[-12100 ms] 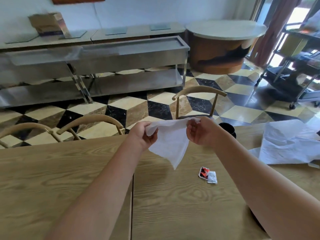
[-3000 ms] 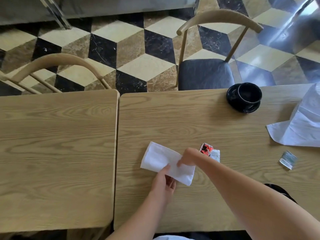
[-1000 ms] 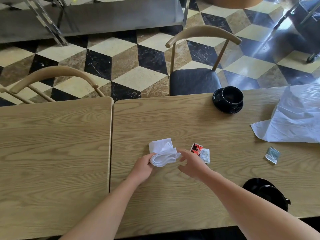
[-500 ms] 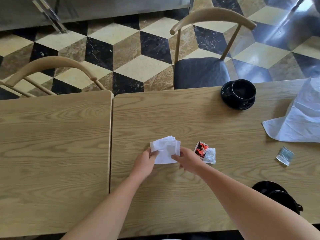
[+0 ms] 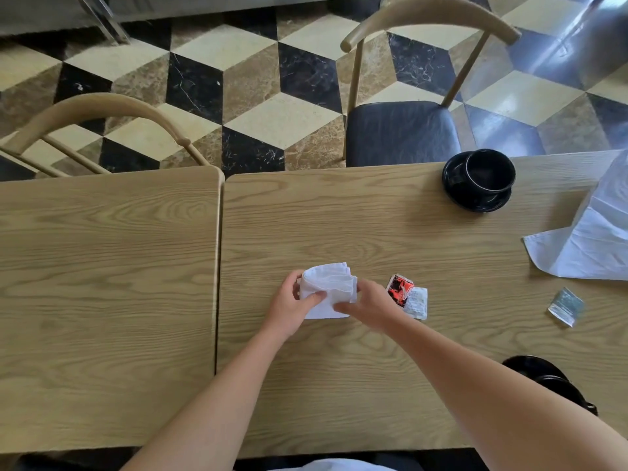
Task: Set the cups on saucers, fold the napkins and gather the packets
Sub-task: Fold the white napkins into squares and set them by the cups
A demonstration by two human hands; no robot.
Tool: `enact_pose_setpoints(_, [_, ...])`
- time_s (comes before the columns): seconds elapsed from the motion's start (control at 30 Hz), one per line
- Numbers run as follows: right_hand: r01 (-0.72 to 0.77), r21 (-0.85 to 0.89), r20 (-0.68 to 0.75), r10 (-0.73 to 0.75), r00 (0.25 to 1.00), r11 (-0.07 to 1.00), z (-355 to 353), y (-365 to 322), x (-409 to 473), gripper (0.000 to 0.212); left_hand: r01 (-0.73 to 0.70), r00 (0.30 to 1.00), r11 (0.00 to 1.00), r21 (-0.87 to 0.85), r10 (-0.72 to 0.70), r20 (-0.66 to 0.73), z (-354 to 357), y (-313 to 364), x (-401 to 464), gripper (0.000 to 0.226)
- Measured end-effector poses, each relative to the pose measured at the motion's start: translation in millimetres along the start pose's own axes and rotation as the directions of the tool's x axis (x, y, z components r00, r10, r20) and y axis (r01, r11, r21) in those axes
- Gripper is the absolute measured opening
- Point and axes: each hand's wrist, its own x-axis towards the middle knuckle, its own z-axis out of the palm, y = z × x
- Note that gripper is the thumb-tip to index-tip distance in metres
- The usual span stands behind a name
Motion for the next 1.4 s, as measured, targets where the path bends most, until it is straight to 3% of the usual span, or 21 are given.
enact_pose_setpoints(0.1, [0.127,0.008,-0.059,-0.126,0.990,0.992,-7,-5,-5,0.023,-0.067,0.998,0.998,0.016,0.067,-0.002,-3,-5,-2,0.029])
enact_pose_setpoints(0.2, [0.188,-0.180,-0.010,-0.193,0.981,0.965,-6,-2,-11,0.020,-0.100,0.992,0.991,0.085,0.094,0.080,-5,-12,-9,0.032])
enact_pose_setpoints(0.27, [0.150,-0.247,0.044,-0.144,0.989,0.957,-2,1,-15,0.030,-0.118,0.984,0.976,0.183,0.090,0.151,-4,-17,-15,0.034])
enact_pose_setpoints(0.37, [0.075,-0.136,0.062,-0.067,0.996,0.988,3,5,-14,0.034,-0.047,0.979,0.985,0.166,0.013,0.204,-1,-21,-18,0.025])
enact_pose_setpoints(0.53, [-0.022,-0.044,0.001,0.022,1.000,0.999,9,2,0,0.061,0.099,0.994,0.992,0.072,-0.102,0.048,-1,-11,-6,0.006])
enact_pose_setpoints(0.6, [-0.026,-0.073,-0.015,0.025,1.000,0.997,10,0,6,0.055,0.121,0.992,0.986,0.116,-0.123,0.010,1,-8,-1,0.013])
enact_pose_setpoints(0.7, [-0.055,-0.072,-0.029,0.053,0.998,0.996,11,-1,14,0.026,0.170,0.986,0.976,0.138,-0.167,-0.027,5,-5,7,0.020])
enact_pose_setpoints(0.87, [-0.114,-0.037,-0.043,0.112,0.993,0.993,12,-1,26,0.025,0.185,0.983,0.954,0.237,-0.178,-0.053,10,-1,25,0.026])
enact_pose_setpoints(1.07, [-0.186,-0.104,-0.087,0.177,0.980,0.977,12,-10,39,0.042,0.278,0.957,0.907,0.316,-0.233,-0.172,16,-4,40,0.039])
enact_pose_setpoints(1.27, [-0.279,-0.160,-0.088,0.267,0.960,0.947,8,-14,45,0.043,0.404,0.902,0.858,0.316,-0.317,-0.292,15,2,41,0.039])
enact_pose_setpoints(1.4, [-0.305,-0.178,-0.229,0.262,0.938,0.936,18,-18,41,0.041,0.409,0.880,0.886,0.216,-0.321,-0.351,19,-4,27,0.038])
